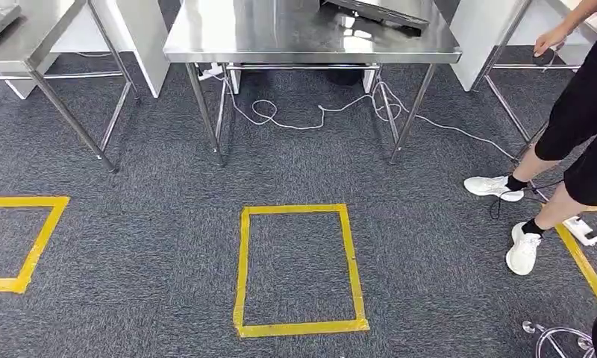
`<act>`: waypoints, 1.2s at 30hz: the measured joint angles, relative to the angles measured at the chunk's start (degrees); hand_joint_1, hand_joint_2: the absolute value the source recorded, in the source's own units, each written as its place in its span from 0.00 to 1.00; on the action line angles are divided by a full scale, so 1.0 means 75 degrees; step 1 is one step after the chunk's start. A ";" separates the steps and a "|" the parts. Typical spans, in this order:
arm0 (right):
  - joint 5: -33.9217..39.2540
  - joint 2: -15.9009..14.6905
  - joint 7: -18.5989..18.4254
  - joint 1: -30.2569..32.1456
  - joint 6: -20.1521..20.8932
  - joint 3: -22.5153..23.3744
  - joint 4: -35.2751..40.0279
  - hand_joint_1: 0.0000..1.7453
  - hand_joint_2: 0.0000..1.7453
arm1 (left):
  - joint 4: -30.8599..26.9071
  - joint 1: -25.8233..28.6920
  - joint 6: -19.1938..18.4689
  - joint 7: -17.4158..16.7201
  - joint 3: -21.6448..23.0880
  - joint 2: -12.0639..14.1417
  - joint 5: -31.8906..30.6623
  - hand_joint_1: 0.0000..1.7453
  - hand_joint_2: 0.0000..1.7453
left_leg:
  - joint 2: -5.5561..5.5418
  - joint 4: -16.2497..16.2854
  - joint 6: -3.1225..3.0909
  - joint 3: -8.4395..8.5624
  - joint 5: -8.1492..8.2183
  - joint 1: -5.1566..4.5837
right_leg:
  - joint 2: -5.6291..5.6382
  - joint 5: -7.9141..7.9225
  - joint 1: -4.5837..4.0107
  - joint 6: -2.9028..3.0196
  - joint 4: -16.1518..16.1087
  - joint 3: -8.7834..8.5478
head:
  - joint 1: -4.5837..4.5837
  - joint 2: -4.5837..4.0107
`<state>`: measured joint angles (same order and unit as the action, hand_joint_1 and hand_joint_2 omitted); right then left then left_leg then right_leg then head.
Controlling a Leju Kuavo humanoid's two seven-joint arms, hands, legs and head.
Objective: Take the parts from the cabinet and place them on the table.
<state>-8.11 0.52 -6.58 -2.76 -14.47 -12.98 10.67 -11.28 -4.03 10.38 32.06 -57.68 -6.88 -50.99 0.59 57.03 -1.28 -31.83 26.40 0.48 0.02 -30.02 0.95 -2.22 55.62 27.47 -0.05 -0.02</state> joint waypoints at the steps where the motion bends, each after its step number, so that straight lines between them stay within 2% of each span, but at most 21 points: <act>1: -0.0003 0.0041 0.0000 0.0010 0.0000 -0.0009 -0.0003 0.00 0.00 | 0.0000 -0.0004 0.0018 0.0000 0.0018 0.0018 -0.0003 0.00 0.00 | -0.0004 0.0029 -0.0041 -0.0024 0.0076 -0.0011 | -0.0002 0.0010 0.0063 0.0016 -0.0003 -0.0005 | 0.0021 0.0000; 2: -0.0003 0.0041 0.0000 0.0017 0.0000 -0.0009 -0.0006 0.00 0.00 | 0.0000 0.0002 0.0020 0.0000 0.0023 0.0023 -0.0012 0.00 0.00 | -0.0009 0.0022 -0.0214 -0.0018 0.0048 0.0020 | -0.0002 0.0012 0.0033 0.0020 0.0000 -0.0015 | 0.0021 0.0003; 3: -0.0003 0.0056 0.0000 0.0038 0.0000 -0.0012 -0.0009 0.00 0.00 | 0.0000 0.0006 0.0023 0.0000 0.0026 0.0035 -0.0015 0.00 0.00 | -0.0012 0.0016 -0.0256 -0.0018 0.0006 0.0023 | -0.0005 0.0028 -0.0001 0.0045 0.0001 -0.0016 | 0.0021 0.0003; 8: -0.0015 0.0085 0.0009 0.0039 0.0000 -0.0032 -0.0023 0.00 0.00 | 0.0003 0.0008 0.0041 0.0000 0.0032 0.0038 -0.0026 0.00 0.00 | -0.0018 -0.0055 -0.0089 -0.0024 -0.0126 0.0079 | -0.0010 0.0088 -0.0074 0.0157 0.0015 0.0038 | 0.0024 0.0000; 13: -0.0015 0.0102 0.0009 0.0038 0.0000 -0.0032 -0.0029 0.00 0.00 | 0.0003 0.0008 0.0041 0.0000 0.0032 0.0044 -0.0026 0.00 0.00 | -0.0017 -0.0065 -0.0043 -0.0030 -0.0148 0.0096 | -0.0010 0.0091 -0.0108 0.0168 0.0025 0.0054 | 0.0021 0.0000; 16: -0.0020 0.0102 0.0009 0.0038 -0.0003 -0.0035 -0.0032 0.00 0.00 | 0.0003 0.0008 0.0041 0.0000 0.0032 0.0044 -0.0026 0.00 0.00 | -0.0017 -0.0067 0.0030 -0.0030 -0.0142 0.0095 | -0.0010 0.0090 -0.0125 0.0168 0.0027 0.0065 | 0.0021 0.0003; 18: -0.0017 0.0102 0.0009 0.0038 -0.0014 -0.0035 -0.0032 0.00 0.00 | 0.0003 0.0007 0.0041 -0.0009 0.0032 0.0044 -0.0026 0.00 0.00 | -0.0016 -0.0065 0.0037 -0.0040 -0.0138 0.0092 | -0.0011 0.0091 -0.0123 0.0168 0.0026 0.0070 | 0.0018 0.0000; 19: -0.0015 0.0105 0.0009 0.0038 -0.0020 -0.0032 -0.0032 0.00 0.00 | 0.0003 0.0007 0.0041 -0.0023 0.0032 0.0047 -0.0035 0.00 0.00 | -0.0016 -0.0004 0.0025 -0.0076 -0.0109 0.0078 | -0.0013 0.0111 -0.0025 0.0139 -0.0010 0.0049 | 0.0018 0.0000; 21: -0.0009 0.0125 0.0015 0.0039 -0.0041 -0.0032 -0.0032 0.00 0.00 | 0.0003 0.0005 0.0043 -0.0023 0.0032 0.0067 -0.0070 0.00 0.00 | -0.0025 -0.0009 -0.0077 -0.0079 -0.0120 0.0057 | -0.0015 0.0139 -0.0017 0.0093 -0.0040 0.0065 | 0.0033 0.0000; 22: -0.0009 0.0120 0.0018 0.0039 -0.0049 -0.0032 -0.0032 0.00 0.00 | 0.0003 0.0001 0.0047 -0.0023 0.0032 0.0061 -0.0082 0.00 0.00 | -0.0009 -0.0194 -0.0141 -0.0001 -0.0209 0.0079 | -0.0015 0.0156 -0.0108 0.0057 -0.0083 0.0041 | 0.0024 0.0003; 23: -0.0009 0.0114 0.0026 0.0038 -0.0058 -0.0032 -0.0032 0.00 0.00 | 0.0003 0.0002 0.0052 -0.0023 0.0032 0.0052 -0.0082 0.00 0.00 | 0.0057 -0.0361 -0.0119 0.0061 -0.0305 0.0148 | -0.0017 0.0081 -0.0059 0.0066 0.0035 0.0044 | 0.0024 0.0000; 24: -0.0006 0.0102 0.0029 0.0029 -0.0070 -0.0032 -0.0035 0.00 0.00 | 0.0003 0.0003 0.0052 -0.0020 0.0032 0.0029 -0.0085 0.00 0.00 | 0.0082 -0.0415 -0.0166 0.0058 -0.0345 0.0153 | -0.0012 -0.0163 -0.0057 0.0105 0.0356 0.0255 | -0.0002 0.0000; 26: -0.0006 0.0108 0.0038 0.0037 -0.0073 -0.0032 -0.0041 0.00 0.00 | 0.0003 0.0002 0.0061 -0.0020 0.0032 0.0029 -0.0093 0.00 0.00 | 0.0177 -0.0414 -0.0165 0.0006 -0.0357 0.0166 | -0.0002 -0.0725 0.0002 0.0128 0.1553 0.0873 | -0.0005 0.0000; 27: -0.0006 0.0108 0.0038 0.0052 -0.0076 -0.0032 -0.0047 0.00 0.00 | 0.0003 0.0004 0.0064 -0.0020 0.0032 0.0029 -0.0093 0.00 0.00 | 0.0222 -0.0409 -0.0145 -0.0023 -0.0368 0.0167 | -0.0004 -0.0892 0.0040 0.0080 0.2099 0.1152 | -0.0002 0.0000; 28: -0.0009 0.0108 0.0038 0.0068 -0.0076 -0.0032 -0.0055 0.00 0.00 | 0.0003 0.0004 0.0064 -0.0023 0.0032 0.0029 -0.0093 0.00 0.00 | 0.0270 -0.0405 -0.0115 -0.0042 -0.0380 0.0179 | -0.0004 -0.0894 0.0086 0.0000 0.2301 0.1260 | -0.0011 0.0000; 29: -0.0006 0.0097 0.0038 0.0074 -0.0076 -0.0032 -0.0061 0.00 0.00 | 0.0003 0.0004 0.0064 -0.0023 0.0032 0.0026 -0.0093 0.00 0.00 | 0.0317 -0.0403 -0.0088 -0.0050 -0.0389 0.0204 | -0.0010 -0.0764 0.0145 -0.0119 0.2136 0.1182 | -0.0002 0.0000; 31: -0.0009 0.0082 0.0041 0.0090 -0.0076 -0.0032 -0.0070 0.00 0.00 | 0.0006 0.0003 0.0064 -0.0029 0.0032 0.0006 -0.0093 0.00 0.00 | 0.0430 -0.0323 0.0055 -0.0084 -0.0373 0.0310 | -0.0102 -0.0196 0.0266 -0.0432 0.0868 0.0541 | -0.0008 0.0003; 32: -0.0015 0.0085 0.0055 0.0079 -0.0073 -0.0032 -0.0073 0.00 0.00 | 0.0006 0.0002 0.0073 -0.0035 0.0032 0.0009 -0.0093 0.00 0.00 | 0.0483 -0.0185 0.0178 -0.0115 -0.0318 0.0304 | -0.0421 0.0054 0.0334 -0.0569 0.0117 0.0151 | -0.0020 0.0003; 33: -0.0020 0.0158 0.0070 0.0047 -0.0058 -0.0035 -0.0073 0.00 0.00 | -0.0003 0.0019 0.0099 -0.0050 0.0029 0.0044 -0.0093 0.00 0.00 | 0.0553 -0.0093 0.0291 -0.0138 -0.0242 0.0268 | -0.0616 0.0082 0.0259 -0.0498 0.0215 0.0285 | -0.0093 0.0000; 34: -0.0023 0.0117 0.0079 0.0026 -0.0058 -0.0035 -0.0073 0.00 0.00 | 0.0003 0.0025 0.0120 -0.0052 0.0029 0.0041 -0.0093 0.00 0.00 | 0.0594 -0.0040 0.0356 -0.0135 -0.0186 0.0277 | -0.0482 0.0097 0.0253 -0.0291 0.0239 0.0303 | -0.0043 0.0000; 36: -0.0044 0.0111 0.0087 0.0055 -0.0049 -0.0035 -0.0076 0.00 0.00 | 0.0003 0.0007 0.0137 -0.0055 0.0032 0.0023 -0.0093 0.00 0.00 | 0.0729 -0.0065 0.0413 -0.0050 -0.0214 0.0315 | -0.0348 0.0081 0.0229 -0.0112 0.0315 0.0372 | -0.0014 0.0003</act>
<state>-8.44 1.36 -5.92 -2.35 -14.84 -13.25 10.10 -11.26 -3.98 11.41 31.65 -57.44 -6.71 -51.69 6.05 56.55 1.82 -32.20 24.79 2.84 -2.59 -29.42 2.67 -3.06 57.99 30.26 -0.15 0.00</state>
